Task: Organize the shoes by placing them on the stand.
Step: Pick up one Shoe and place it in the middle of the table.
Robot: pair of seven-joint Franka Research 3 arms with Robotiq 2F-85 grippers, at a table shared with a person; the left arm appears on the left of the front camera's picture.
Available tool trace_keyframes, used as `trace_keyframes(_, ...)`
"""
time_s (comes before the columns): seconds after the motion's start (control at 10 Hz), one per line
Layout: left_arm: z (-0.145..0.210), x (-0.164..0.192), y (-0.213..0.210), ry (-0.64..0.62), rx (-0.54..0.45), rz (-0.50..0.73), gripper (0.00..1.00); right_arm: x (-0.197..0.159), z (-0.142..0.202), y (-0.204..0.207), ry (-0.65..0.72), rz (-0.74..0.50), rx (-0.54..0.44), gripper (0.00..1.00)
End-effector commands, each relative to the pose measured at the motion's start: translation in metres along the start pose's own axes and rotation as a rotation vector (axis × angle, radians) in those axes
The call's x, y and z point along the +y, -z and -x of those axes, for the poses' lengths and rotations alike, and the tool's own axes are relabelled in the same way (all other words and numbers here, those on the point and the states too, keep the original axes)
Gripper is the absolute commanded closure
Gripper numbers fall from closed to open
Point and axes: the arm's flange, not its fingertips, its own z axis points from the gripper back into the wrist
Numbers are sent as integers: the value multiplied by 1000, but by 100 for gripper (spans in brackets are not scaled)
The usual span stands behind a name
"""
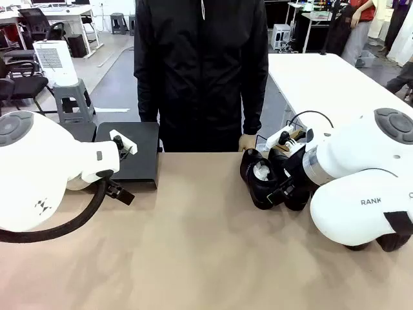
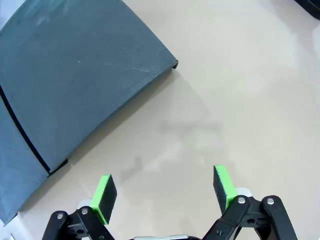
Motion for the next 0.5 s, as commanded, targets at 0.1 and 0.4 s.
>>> trace_keyframes(0.1,0,0,0,0,0,0,0,0,0,0,0,0,0,0)
trace_keyframes(0.4,0,0,0,0,0,0,0,0,0,0,0,0,0,0)
